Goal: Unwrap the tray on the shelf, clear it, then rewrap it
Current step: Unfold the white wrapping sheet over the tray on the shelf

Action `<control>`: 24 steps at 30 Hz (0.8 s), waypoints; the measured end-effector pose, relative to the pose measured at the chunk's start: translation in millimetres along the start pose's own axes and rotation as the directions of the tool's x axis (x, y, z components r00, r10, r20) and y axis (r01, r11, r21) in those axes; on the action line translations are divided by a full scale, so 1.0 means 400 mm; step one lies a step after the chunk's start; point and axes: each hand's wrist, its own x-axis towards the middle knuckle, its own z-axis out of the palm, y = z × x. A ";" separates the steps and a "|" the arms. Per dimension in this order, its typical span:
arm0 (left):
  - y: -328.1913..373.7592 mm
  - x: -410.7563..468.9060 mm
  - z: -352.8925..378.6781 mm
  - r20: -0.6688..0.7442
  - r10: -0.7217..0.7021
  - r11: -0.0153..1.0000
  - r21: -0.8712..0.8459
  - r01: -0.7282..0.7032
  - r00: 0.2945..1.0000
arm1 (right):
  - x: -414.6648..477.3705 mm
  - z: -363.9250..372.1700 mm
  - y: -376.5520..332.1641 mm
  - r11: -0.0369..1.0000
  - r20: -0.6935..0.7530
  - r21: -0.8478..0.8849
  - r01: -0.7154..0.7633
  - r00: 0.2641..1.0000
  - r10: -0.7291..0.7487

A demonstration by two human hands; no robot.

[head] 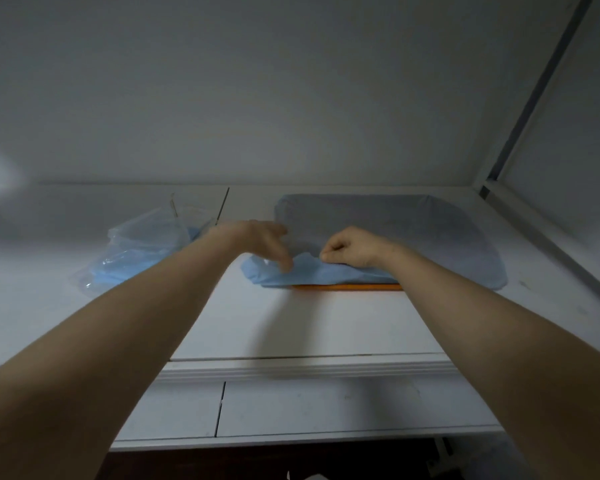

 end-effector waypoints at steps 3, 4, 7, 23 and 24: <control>0.084 0.014 0.035 -0.116 0.207 0.968 -0.119 -0.220 0.972 | -0.007 0.005 0.002 0.999 -0.007 0.033 0.008 1.000 -0.007; 0.095 0.020 0.050 -0.140 0.227 0.959 -0.141 -0.246 0.964 | -0.008 0.007 0.000 0.999 -0.003 0.052 0.001 1.000 0.000; 0.118 0.038 0.075 -0.154 0.263 0.955 -0.098 -0.280 0.952 | -0.036 0.001 0.013 0.997 -0.017 0.072 -0.015 1.000 0.016; 0.180 0.059 0.012 0.177 0.286 0.933 0.174 -0.316 0.942 | -0.188 -0.029 0.143 0.808 -0.485 -0.446 -0.384 0.863 0.142; 0.186 0.061 0.012 0.192 0.281 0.926 0.205 -0.318 0.940 | -0.195 -0.031 0.153 0.795 -0.515 -0.425 -0.432 0.838 0.180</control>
